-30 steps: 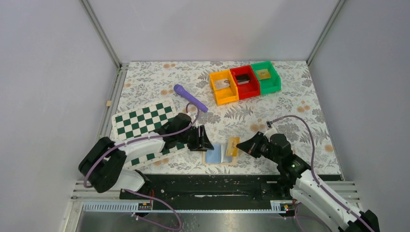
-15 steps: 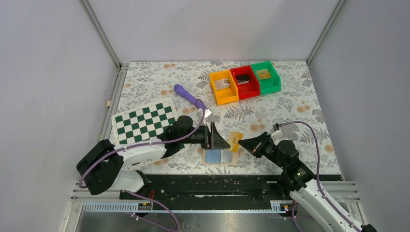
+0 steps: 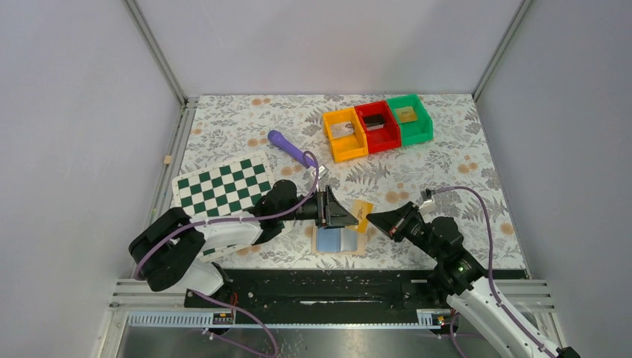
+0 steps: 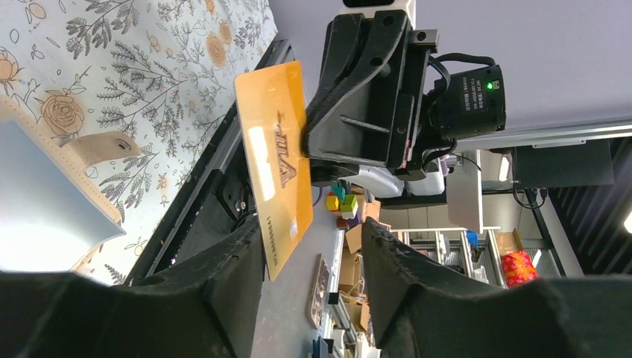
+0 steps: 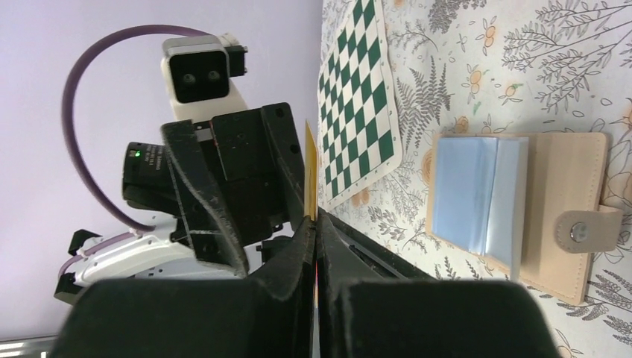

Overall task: Take the credit cards out of the card holder
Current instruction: Remove the credit card from the card holder.

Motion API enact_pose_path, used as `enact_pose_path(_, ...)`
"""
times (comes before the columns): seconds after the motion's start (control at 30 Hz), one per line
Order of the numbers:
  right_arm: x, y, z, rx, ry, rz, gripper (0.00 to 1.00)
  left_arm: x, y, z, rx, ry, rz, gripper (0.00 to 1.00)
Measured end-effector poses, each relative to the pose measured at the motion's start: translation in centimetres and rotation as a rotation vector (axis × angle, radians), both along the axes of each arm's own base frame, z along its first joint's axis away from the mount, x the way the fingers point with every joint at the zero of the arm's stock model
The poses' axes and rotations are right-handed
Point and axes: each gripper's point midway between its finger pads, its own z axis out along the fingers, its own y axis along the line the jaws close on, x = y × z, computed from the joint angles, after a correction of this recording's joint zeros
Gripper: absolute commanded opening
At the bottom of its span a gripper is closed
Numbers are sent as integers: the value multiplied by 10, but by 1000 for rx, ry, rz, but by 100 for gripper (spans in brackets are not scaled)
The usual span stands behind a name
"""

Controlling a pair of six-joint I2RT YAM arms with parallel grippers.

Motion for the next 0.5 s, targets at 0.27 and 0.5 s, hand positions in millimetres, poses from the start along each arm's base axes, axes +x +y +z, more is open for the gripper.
enact_pose_path(0.27,-2,-1,8,24,-31,-1,0,-4,1,-10,-29,60,0,0)
enact_pose_path(0.5,-5,-2,-4,-98,-23,34,31,-8,1,-16,-43,101,-17,0)
